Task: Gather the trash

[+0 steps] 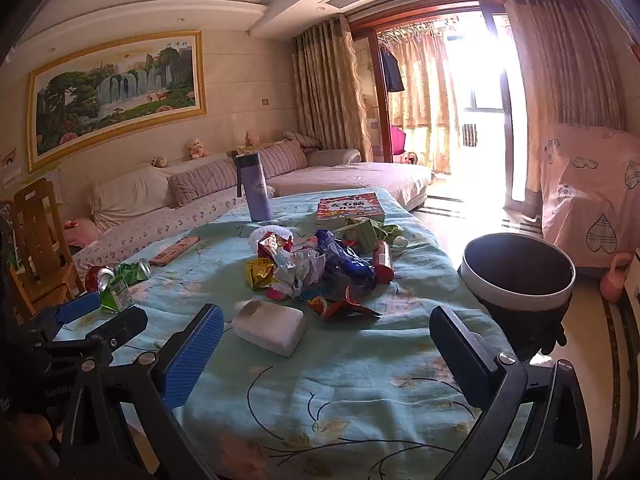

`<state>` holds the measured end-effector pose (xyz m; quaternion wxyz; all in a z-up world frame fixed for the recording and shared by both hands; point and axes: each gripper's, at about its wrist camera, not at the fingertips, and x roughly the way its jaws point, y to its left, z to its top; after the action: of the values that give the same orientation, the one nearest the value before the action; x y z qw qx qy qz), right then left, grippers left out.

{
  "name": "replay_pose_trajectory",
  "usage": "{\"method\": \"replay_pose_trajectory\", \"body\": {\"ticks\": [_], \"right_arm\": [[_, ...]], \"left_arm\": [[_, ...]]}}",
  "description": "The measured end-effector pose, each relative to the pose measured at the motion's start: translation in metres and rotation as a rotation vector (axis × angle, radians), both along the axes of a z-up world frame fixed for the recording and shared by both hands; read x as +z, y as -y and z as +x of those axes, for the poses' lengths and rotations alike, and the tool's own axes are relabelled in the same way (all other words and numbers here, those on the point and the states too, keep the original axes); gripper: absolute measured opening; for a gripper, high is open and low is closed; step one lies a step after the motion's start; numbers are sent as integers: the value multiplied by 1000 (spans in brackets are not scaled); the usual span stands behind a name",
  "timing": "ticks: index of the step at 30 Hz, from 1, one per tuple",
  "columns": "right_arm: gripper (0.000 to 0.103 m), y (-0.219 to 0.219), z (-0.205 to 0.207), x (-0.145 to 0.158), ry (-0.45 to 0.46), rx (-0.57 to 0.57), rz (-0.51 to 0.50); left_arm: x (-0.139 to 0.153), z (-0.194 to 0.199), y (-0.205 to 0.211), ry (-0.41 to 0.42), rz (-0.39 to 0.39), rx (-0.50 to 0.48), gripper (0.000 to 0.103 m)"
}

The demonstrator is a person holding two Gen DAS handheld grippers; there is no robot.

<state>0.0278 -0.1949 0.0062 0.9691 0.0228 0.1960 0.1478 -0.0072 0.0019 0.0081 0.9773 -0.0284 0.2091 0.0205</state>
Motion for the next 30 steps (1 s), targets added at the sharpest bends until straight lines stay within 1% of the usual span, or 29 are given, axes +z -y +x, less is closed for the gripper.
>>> {"method": "replay_pose_trajectory", "body": {"ticks": [30], "right_arm": [[103, 4, 3, -6, -15, 12, 12]], "left_arm": [[-5, 4, 3, -10, 3, -6, 103]]}}
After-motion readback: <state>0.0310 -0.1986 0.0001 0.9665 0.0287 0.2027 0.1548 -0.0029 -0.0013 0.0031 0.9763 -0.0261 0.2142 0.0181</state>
